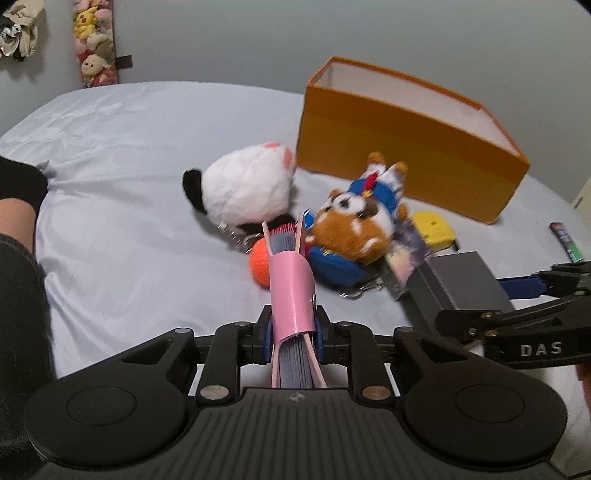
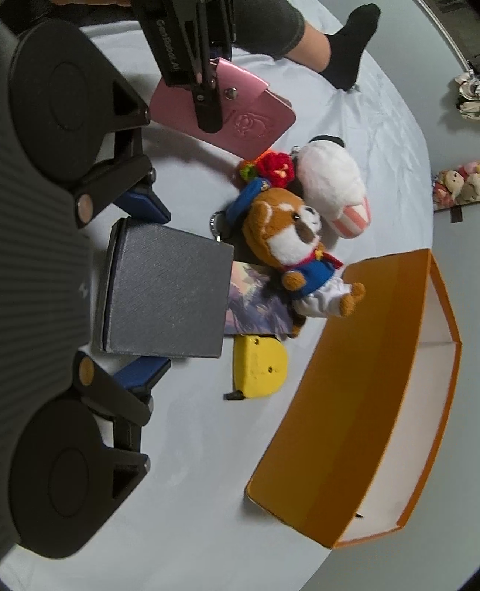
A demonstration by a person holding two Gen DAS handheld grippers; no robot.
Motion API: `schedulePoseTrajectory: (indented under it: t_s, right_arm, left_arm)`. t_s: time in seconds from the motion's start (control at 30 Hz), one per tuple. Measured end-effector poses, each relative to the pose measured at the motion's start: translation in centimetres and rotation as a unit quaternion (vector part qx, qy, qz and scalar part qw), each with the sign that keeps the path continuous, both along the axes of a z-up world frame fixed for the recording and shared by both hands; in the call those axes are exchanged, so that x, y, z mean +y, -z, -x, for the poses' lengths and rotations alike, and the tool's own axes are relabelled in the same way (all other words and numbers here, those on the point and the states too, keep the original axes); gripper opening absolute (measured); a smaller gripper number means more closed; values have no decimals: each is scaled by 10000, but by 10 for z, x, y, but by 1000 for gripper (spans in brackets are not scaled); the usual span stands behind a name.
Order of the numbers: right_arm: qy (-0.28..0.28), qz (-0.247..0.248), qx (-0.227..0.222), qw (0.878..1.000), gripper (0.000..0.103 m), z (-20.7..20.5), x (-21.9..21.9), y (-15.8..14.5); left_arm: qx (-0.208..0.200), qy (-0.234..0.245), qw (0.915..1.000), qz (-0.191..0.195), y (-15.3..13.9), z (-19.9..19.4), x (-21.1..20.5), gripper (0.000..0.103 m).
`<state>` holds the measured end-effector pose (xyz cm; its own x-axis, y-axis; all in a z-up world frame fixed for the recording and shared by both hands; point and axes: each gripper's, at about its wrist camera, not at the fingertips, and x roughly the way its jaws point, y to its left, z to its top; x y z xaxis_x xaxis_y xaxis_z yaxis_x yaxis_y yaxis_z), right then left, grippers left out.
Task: Organize objects
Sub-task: 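Grasp the dark grey square box with the right gripper, then carry the wallet and grey box into the orange box and release them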
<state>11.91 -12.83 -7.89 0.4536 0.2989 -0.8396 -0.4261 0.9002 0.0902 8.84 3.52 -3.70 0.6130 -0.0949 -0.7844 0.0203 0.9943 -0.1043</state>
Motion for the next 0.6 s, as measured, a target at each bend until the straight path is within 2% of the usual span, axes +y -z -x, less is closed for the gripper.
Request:
schedulePoseTrajectory:
  t_s: [0.27, 0.6]
  right_arm:
    - [260, -98, -54, 9996, 78, -8, -18, -13]
    - [494, -182, -378, 9979, 78, -29, -36, -41]
  left_arm:
    - [-157, 240, 9996, 38, -19, -4, -12, 23]
    - [-375, 470, 9982, -22, -39, -25, -27, 23]
